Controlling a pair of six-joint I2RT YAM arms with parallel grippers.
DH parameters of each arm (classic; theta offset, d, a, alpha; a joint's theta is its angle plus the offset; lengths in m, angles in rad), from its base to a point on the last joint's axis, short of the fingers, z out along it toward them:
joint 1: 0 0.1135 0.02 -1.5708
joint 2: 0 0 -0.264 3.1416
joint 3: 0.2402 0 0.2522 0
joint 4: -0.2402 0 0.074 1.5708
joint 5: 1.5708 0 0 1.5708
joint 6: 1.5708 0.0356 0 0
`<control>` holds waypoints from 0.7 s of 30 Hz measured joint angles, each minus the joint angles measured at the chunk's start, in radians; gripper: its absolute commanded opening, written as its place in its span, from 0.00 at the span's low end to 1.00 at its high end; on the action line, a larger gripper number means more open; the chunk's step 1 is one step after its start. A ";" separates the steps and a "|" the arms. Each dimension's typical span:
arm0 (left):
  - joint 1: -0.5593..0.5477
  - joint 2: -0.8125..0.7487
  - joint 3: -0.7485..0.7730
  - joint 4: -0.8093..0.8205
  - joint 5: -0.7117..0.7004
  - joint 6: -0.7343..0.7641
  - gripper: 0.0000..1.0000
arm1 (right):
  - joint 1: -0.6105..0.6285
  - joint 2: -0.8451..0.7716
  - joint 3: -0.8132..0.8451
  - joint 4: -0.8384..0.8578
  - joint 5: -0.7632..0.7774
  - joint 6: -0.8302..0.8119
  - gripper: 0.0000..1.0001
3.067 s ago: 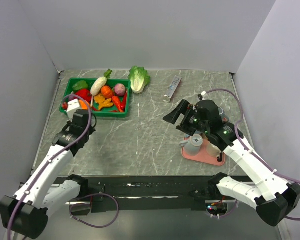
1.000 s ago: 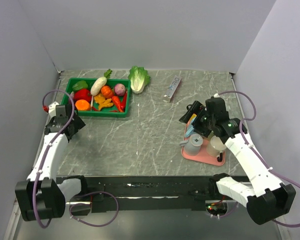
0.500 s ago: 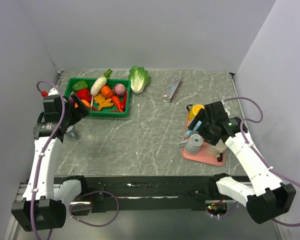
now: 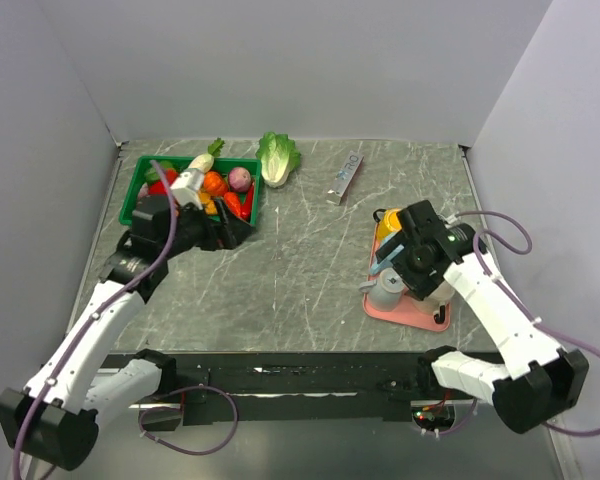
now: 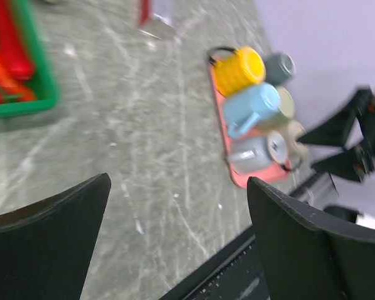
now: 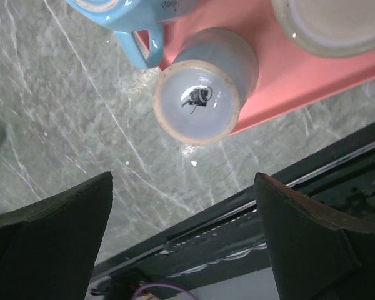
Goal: Turn the mug right side up
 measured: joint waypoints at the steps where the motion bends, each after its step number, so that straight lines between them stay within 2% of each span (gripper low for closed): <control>1: -0.030 0.014 0.000 0.014 -0.001 0.000 0.96 | 0.014 0.022 0.021 -0.014 0.010 0.028 0.99; 5: -0.104 0.058 0.000 0.038 -0.016 -0.001 0.96 | 0.082 0.119 0.105 -0.071 0.053 0.140 0.97; 11: -0.123 0.052 0.000 0.031 -0.071 0.001 0.96 | 0.190 0.235 0.143 -0.126 0.097 0.328 0.89; 14: -0.123 0.021 0.000 0.008 -0.107 0.004 0.96 | 0.224 0.283 0.144 -0.141 0.109 0.417 0.83; 15: -0.124 0.006 0.000 0.000 -0.115 0.005 0.96 | 0.232 0.298 0.145 -0.144 0.113 0.446 0.77; 18: -0.124 -0.039 0.001 -0.015 -0.134 0.005 0.96 | 0.249 0.347 0.150 -0.148 0.124 0.528 0.69; 21: -0.124 -0.080 0.001 -0.030 -0.138 0.005 0.96 | 0.257 0.410 0.171 -0.155 0.132 0.607 0.67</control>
